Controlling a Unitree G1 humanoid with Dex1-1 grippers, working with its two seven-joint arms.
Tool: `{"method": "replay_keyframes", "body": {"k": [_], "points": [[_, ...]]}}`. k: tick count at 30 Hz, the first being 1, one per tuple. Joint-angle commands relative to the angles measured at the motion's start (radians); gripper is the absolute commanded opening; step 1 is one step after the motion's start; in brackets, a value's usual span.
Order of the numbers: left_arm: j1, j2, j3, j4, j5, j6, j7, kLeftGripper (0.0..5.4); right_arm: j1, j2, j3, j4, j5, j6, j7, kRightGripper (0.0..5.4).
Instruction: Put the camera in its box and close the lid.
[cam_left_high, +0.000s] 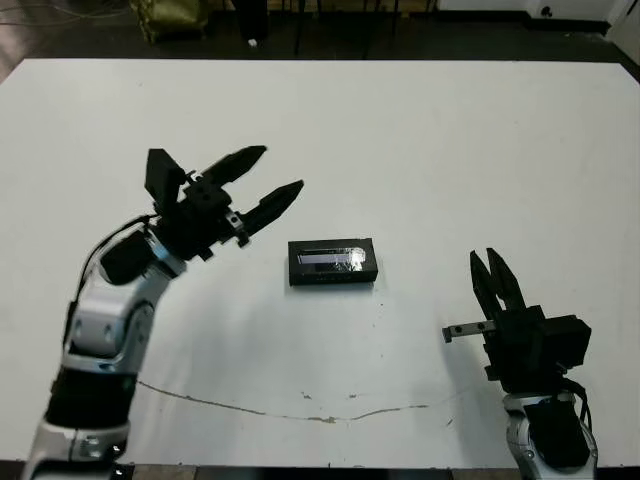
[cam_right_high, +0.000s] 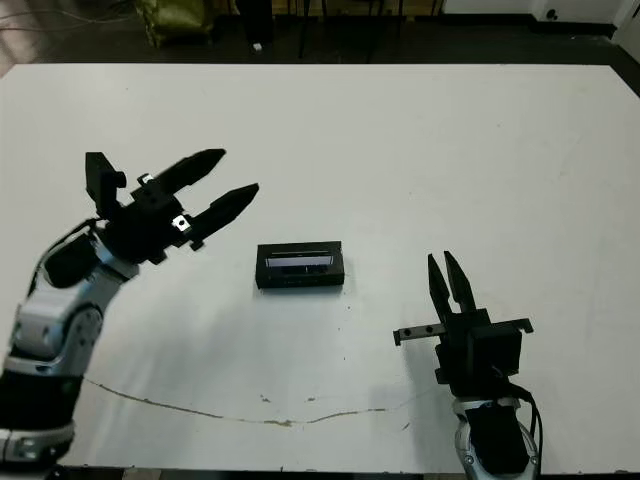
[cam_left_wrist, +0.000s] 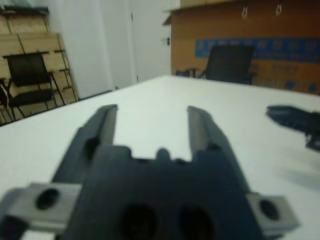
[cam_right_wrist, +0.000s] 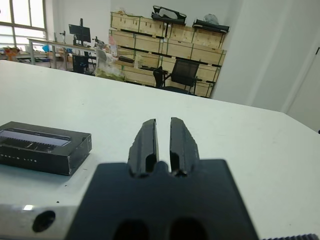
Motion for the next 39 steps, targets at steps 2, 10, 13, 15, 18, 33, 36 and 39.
{"method": "replay_keyframes", "body": {"k": [2, 10, 13, 15, 18, 33, 36, 39], "points": [[0.109, -0.074, -0.094, -0.120, 0.114, 0.119, 0.209, 1.31, 0.008, 0.002, 0.005, -0.001, -0.022, 0.017, -0.016, 0.00], [0.160, -0.143, -0.233, -0.123, 0.213, 0.166, 0.325, 0.03, 0.008, 0.004, 0.005, 0.006, 0.010, 0.015, -0.004, 0.00], [0.160, -0.157, -0.271, -0.094, 0.223, 0.183, 0.330, 0.03, 0.008, 0.004, 0.006, 0.009, -0.002, 0.007, -0.013, 0.00], [0.163, -0.176, -0.286, -0.076, 0.228, 0.199, 0.344, 0.03, 0.010, 0.006, 0.008, 0.010, -0.012, -0.001, -0.018, 0.00], [0.164, -0.206, -0.297, -0.063, 0.229, 0.246, 0.373, 0.03, 0.010, 0.006, 0.007, 0.017, -0.008, -0.011, -0.015, 0.00], [0.166, -0.261, -0.284, 0.058, 0.246, 0.291, 0.427, 0.03, 0.020, 0.009, 0.012, 0.013, -0.022, -0.018, -0.021, 0.00], [0.158, -0.262, -0.271, 0.080, 0.247, 0.327, 0.430, 0.03, 0.021, 0.010, 0.012, 0.016, -0.014, -0.025, -0.019, 0.00], [0.155, -0.251, -0.258, 0.091, 0.244, 0.364, 0.420, 0.03, 0.024, 0.013, 0.015, 0.006, -0.018, -0.011, -0.023, 0.00]]}}
